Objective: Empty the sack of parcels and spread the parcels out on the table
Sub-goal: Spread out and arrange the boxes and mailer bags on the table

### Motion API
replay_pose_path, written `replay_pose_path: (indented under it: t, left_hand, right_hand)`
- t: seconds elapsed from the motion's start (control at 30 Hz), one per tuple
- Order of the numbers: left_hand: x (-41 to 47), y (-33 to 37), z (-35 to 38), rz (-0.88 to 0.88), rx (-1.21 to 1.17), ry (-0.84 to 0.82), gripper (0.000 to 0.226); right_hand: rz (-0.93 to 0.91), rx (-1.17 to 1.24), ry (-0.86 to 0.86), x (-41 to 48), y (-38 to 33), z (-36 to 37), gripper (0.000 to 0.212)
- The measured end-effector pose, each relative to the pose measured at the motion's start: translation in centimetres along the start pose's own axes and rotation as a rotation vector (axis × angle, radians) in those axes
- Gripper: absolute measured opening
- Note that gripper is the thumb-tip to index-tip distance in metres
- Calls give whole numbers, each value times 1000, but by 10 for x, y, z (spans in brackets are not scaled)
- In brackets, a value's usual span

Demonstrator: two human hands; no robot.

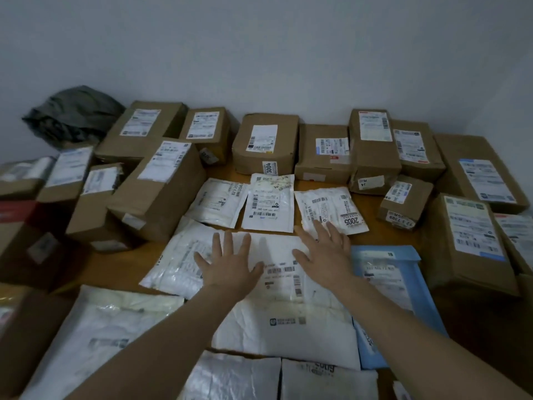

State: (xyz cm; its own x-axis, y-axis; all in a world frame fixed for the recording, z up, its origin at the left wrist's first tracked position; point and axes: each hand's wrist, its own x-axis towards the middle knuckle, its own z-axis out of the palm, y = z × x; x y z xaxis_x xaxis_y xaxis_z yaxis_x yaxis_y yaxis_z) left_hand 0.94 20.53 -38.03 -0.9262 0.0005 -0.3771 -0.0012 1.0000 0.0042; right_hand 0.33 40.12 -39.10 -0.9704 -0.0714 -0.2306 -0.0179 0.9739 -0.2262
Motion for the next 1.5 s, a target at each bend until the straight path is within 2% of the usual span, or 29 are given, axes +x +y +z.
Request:
replay_pose_path:
  t: [0.13, 0.2, 0.27, 0.33, 0.43, 0.5, 0.6, 0.7, 0.8, 0.9, 1.07, 1.17, 1.37, 1.5]
  left_hand:
    - [-6, -37, 5, -117, -118, -92, 68]
    - [-6, -51, 10, -78, -254, -157, 66]
    - [-11, -63, 8, 13, -321, -149, 65]
    - [-19, -79, 5, 45, -342, -73, 64]
    - [-39, -113, 1, -60, -260, 12, 61]
    - [-55, -137, 3, -169, -218, -10, 62]
    - [-75, -168, 12, -310, -262, -97, 62]
    - [-85, -189, 29, -251, -379, -199, 69]
    - [-89, -207, 30, -88, -453, -245, 74]
    - [-94, -225, 13, 6, -483, -135, 68]
    - [-92, -258, -24, 53, -394, 31, 57]
    - [-89, -273, -40, 25, -363, 113, 61]
    - [-85, -304, -58, -134, -352, 153, 63]
    - [-70, -330, -66, -213, -322, 204, 61]
  right_hand:
    - [-81, -7, -252, -30, -35, 18, 66]
    - [-43, -69, -314, -36, -38, 23, 67]
    - [5, -112, -295, -39, -44, 23, 65]
    - [17, -135, -242, -43, -61, 22, 63]
    - [-43, -86, -208, -49, -110, 22, 61]
    - [-126, -33, -247, -55, -150, 26, 66]
    - [-234, 4, -346, -67, -204, 41, 89]
    - [-301, -180, -404, -76, -229, 58, 102]
    - [-233, -265, -381, -81, -233, 66, 99]
    - [-143, -220, -361, -83, -239, 60, 95]
    - [-87, -106, -201, -74, -264, 33, 78]
    - [-109, -75, -116, -61, -278, 15, 70]
    - [-113, 64, -13, -27, -315, -6, 63]
    - [-32, 136, 23, -13, -338, -13, 70]
